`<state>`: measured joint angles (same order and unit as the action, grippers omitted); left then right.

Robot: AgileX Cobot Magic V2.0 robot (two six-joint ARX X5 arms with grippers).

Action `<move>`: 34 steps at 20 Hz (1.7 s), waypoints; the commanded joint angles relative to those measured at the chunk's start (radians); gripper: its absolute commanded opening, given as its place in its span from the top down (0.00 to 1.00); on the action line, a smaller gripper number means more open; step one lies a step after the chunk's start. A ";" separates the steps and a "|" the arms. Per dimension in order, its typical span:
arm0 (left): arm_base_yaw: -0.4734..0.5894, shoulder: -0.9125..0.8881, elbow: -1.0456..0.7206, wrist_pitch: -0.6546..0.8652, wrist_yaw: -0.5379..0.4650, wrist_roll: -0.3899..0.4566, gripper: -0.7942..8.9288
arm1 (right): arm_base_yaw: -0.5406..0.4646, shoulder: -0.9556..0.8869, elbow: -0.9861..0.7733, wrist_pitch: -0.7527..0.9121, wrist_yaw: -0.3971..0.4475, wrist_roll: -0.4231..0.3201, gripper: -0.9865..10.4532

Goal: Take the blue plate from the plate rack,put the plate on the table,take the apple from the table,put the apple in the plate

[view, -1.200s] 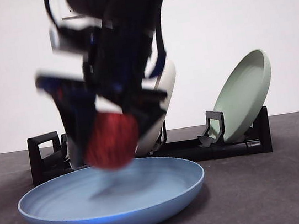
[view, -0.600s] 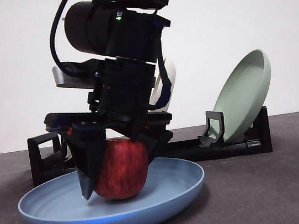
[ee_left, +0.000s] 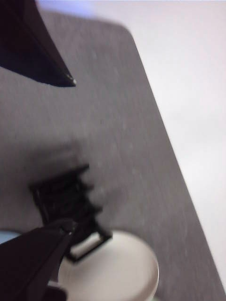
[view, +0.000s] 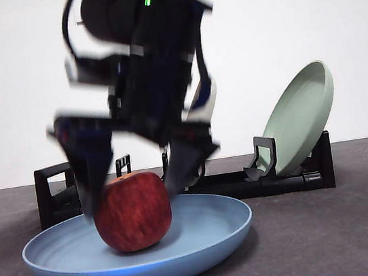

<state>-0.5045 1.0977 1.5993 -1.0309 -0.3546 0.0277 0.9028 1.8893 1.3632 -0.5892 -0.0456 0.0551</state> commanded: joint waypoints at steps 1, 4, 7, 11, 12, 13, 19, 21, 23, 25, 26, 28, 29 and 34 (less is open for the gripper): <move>0.003 -0.001 -0.003 0.012 0.091 0.011 0.43 | -0.002 -0.113 0.002 -0.015 0.000 -0.004 0.37; 0.002 -0.001 -0.003 0.017 0.253 0.024 0.43 | -0.010 -0.272 0.002 -0.063 0.003 -0.004 0.37; 0.002 -0.001 -0.003 0.024 0.432 0.030 0.43 | -0.030 -0.435 0.002 -0.097 0.004 -0.004 0.38; 0.000 -0.001 -0.003 0.028 0.577 0.048 0.44 | -0.074 -0.616 0.002 -0.112 0.003 -0.005 0.66; 0.000 -0.001 -0.003 0.027 0.577 0.049 0.46 | -0.087 -0.650 0.002 -0.121 0.003 -0.005 0.76; 0.000 0.000 -0.004 0.027 0.577 0.052 0.55 | -0.099 -0.674 0.002 -0.134 0.003 -0.008 0.84; 0.000 -0.001 -0.006 0.024 0.576 0.079 0.93 | -0.151 -0.738 0.001 -0.230 0.004 -0.032 0.93; 0.000 -0.001 -0.019 0.023 0.571 0.083 0.93 | -0.152 -0.738 -0.003 -0.236 0.004 -0.037 0.93; 0.000 -0.002 -0.061 0.028 0.571 0.090 0.93 | -0.151 -0.740 -0.024 -0.234 0.003 -0.030 0.93; 0.000 -0.023 -0.149 0.069 0.571 0.091 0.93 | -0.151 -0.754 -0.069 -0.219 0.004 -0.019 0.93; 0.000 -0.046 -0.217 0.118 0.571 0.090 0.93 | -0.152 -0.772 -0.111 -0.187 0.004 -0.019 0.93; 0.000 -0.101 -0.360 0.223 0.571 0.072 0.93 | -0.152 -0.818 -0.208 -0.125 0.035 -0.003 0.93; 0.000 -0.132 -0.436 0.280 0.571 0.058 0.93 | -0.152 -0.845 -0.261 -0.094 0.061 0.005 0.93; 0.000 -0.298 -0.806 0.562 0.566 -0.051 0.93 | -0.151 -1.004 -0.544 0.039 0.125 0.085 0.93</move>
<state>-0.5049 0.8070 0.8177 -0.4873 0.2131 0.0109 0.7513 0.8875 0.8387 -0.5602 0.0734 0.1074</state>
